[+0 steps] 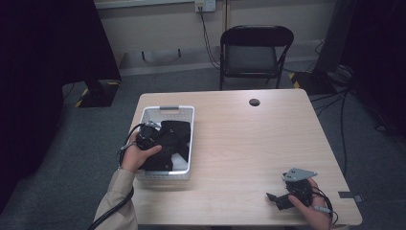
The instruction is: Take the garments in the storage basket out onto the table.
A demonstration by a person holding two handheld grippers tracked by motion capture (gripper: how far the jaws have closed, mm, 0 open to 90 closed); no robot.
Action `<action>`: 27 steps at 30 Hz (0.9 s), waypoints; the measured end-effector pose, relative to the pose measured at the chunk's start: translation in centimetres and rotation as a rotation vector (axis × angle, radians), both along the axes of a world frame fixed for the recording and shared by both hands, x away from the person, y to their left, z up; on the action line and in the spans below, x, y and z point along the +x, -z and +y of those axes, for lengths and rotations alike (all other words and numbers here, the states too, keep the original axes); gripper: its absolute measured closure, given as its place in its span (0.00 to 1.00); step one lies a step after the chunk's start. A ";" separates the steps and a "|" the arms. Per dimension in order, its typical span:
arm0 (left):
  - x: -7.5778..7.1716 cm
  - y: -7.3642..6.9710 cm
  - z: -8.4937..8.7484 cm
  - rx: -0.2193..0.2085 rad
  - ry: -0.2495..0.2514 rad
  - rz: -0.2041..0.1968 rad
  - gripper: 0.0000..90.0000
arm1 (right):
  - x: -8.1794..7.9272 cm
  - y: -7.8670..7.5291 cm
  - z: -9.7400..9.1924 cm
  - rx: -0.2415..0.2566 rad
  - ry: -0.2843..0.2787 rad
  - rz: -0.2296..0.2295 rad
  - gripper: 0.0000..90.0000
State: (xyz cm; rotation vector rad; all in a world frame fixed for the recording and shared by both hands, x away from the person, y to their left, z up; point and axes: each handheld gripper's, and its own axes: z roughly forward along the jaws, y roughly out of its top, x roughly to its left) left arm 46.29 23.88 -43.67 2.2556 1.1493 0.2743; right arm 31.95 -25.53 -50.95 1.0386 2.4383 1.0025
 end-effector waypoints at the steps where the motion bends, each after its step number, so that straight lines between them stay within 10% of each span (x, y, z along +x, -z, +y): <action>1: 0.1 0.1 -0.1 0.004 0.005 0.002 0.04 | 0.0 0.0 0.0 0.000 0.000 0.000 0.00; 27: 2.4 2.0 -0.7 0.000 -0.043 0.046 0.04 | 0.0 0.0 0.0 0.000 0.000 0.000 0.00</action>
